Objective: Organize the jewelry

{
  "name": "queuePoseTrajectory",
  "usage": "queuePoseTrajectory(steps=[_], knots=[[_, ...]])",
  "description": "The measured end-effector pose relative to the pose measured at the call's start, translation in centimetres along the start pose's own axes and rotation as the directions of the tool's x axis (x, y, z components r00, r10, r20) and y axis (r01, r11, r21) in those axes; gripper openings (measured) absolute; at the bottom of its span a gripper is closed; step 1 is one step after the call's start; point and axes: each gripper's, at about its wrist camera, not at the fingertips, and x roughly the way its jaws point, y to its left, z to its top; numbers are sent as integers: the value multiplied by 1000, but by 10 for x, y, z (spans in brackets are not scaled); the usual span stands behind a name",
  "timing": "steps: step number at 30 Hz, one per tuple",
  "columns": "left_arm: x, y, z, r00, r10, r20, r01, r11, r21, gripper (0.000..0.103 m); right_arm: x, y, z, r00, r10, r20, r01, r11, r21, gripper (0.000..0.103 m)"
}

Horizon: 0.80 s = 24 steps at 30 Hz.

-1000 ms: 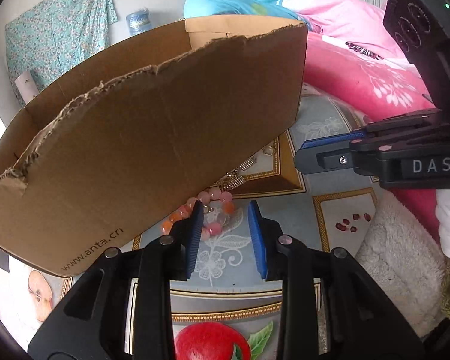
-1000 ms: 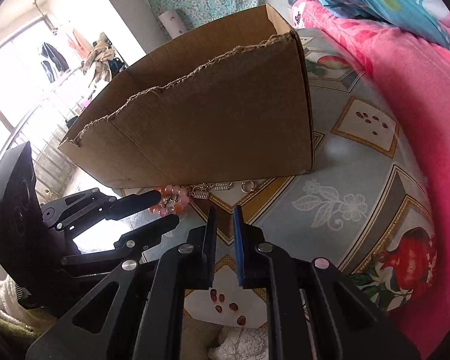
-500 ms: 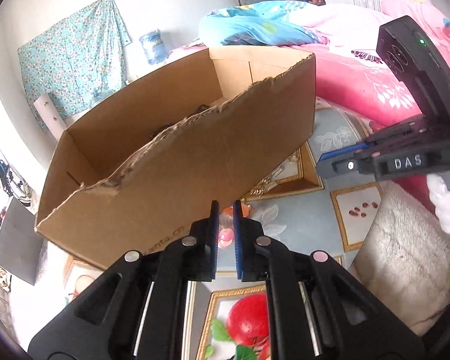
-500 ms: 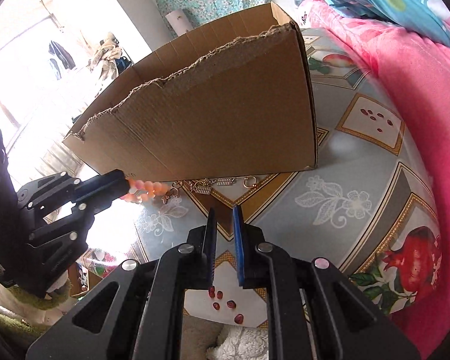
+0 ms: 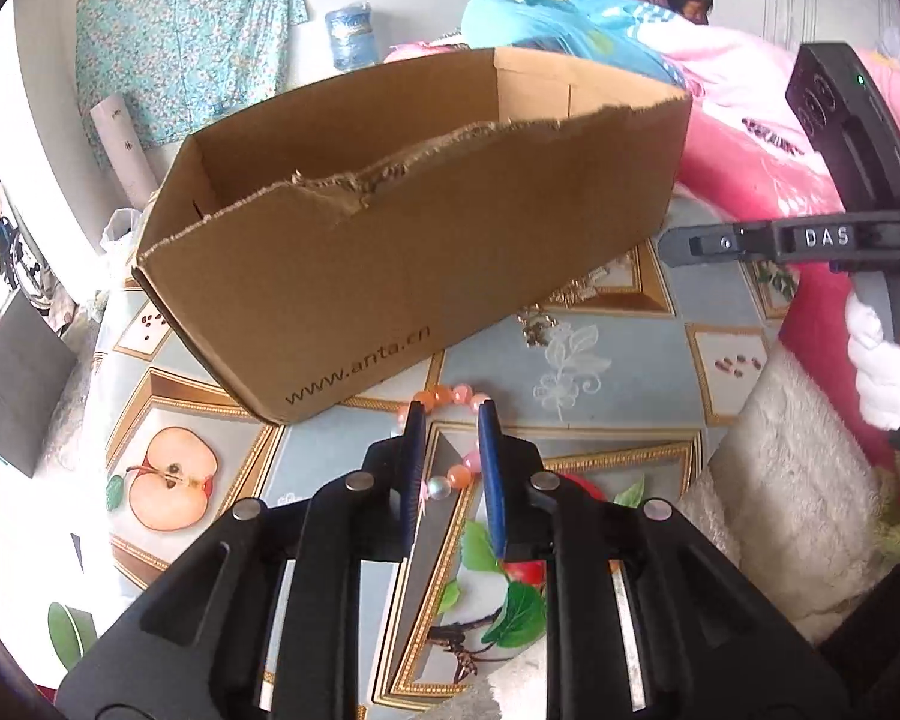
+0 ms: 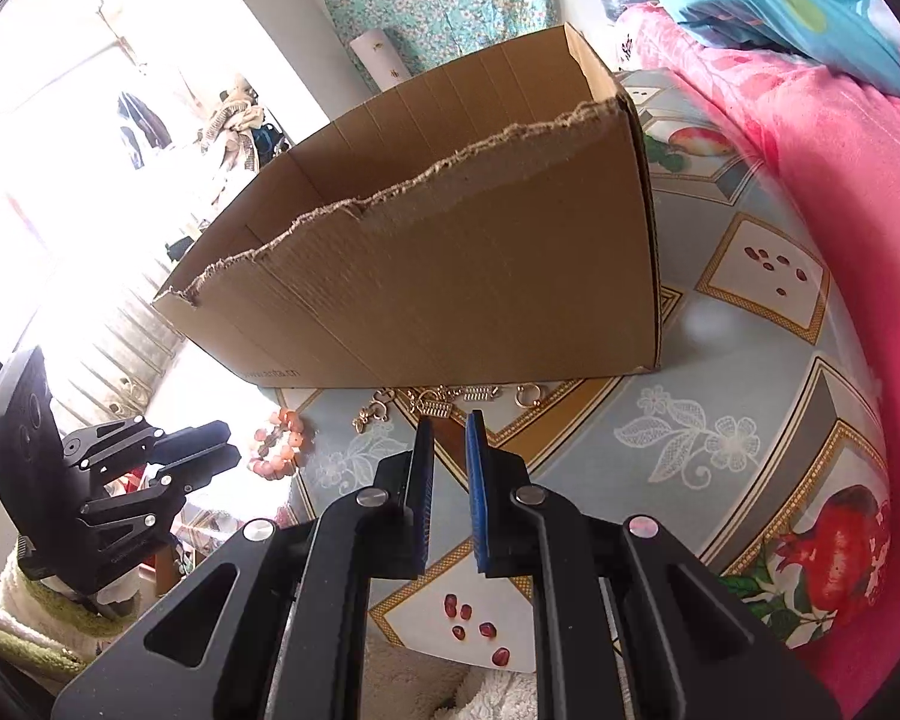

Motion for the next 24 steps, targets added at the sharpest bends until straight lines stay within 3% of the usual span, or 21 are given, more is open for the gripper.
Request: queuePoseTrajectory(steps=[8,19,21,22,24], knots=[[17,16,26,997,55,56,-49,994,-98,16,8,7,25,999,5,48,-5,1000,0,12],[27,33,35,992,73,101,-52,978,-202,16,12,14,33,998,-10,65,10,1000,-1,12],[26,31,35,993,50,109,-27,979,-203,16,10,13,31,998,-30,60,31,999,-11,12],[25,27,35,993,27,113,-5,981,-193,16,8,14,28,998,-41,53,43,999,-27,15],[27,14,32,994,-4,108,20,989,-144,16,7,16,19,997,-67,37,69,995,-70,30]])
